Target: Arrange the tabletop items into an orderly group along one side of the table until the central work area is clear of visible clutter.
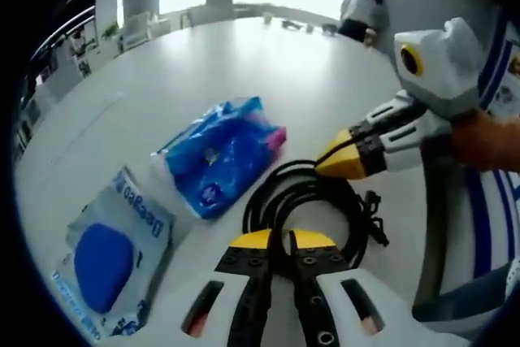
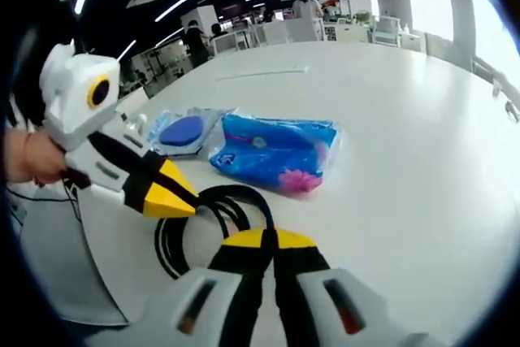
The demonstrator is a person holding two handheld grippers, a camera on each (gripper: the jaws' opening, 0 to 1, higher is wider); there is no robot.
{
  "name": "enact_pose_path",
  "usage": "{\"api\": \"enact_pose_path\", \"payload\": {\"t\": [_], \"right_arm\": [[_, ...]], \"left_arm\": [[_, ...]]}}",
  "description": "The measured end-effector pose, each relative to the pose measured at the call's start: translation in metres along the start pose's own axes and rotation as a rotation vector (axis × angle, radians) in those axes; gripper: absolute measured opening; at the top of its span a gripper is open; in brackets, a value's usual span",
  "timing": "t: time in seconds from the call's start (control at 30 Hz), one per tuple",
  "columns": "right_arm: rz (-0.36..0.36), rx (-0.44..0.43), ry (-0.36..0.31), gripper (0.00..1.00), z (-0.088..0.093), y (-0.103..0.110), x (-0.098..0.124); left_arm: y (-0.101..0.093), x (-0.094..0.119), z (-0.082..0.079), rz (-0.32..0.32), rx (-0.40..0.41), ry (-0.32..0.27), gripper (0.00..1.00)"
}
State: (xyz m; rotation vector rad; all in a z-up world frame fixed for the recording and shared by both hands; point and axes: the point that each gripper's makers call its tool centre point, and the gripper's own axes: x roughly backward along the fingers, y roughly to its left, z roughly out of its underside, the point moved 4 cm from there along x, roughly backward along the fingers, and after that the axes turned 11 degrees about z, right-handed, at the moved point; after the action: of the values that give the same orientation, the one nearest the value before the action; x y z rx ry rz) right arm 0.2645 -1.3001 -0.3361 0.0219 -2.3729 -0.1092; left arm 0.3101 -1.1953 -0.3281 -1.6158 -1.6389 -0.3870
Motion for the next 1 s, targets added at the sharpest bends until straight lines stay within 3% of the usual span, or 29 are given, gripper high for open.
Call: {"api": "enact_pose_path", "payload": {"t": [0.47,0.6,1.0], "right_arm": [[0.002,0.006,-0.004,0.01,0.0018,0.0002,0.0013],[0.004,0.011,-0.005,0.01,0.0028,-0.0008,0.0022],[0.017,0.008,-0.026,0.1,-0.0003,-0.0057,0.0072]], "left_arm": [[-0.0036,-0.0015,0.001,0.018,-0.011,0.002,0.11],[0.0,-0.0017,0.0011,0.001,-0.004,0.002,0.28],[0.0017,0.005,-0.0009,0.005,0.005,-0.03,0.28]]}}
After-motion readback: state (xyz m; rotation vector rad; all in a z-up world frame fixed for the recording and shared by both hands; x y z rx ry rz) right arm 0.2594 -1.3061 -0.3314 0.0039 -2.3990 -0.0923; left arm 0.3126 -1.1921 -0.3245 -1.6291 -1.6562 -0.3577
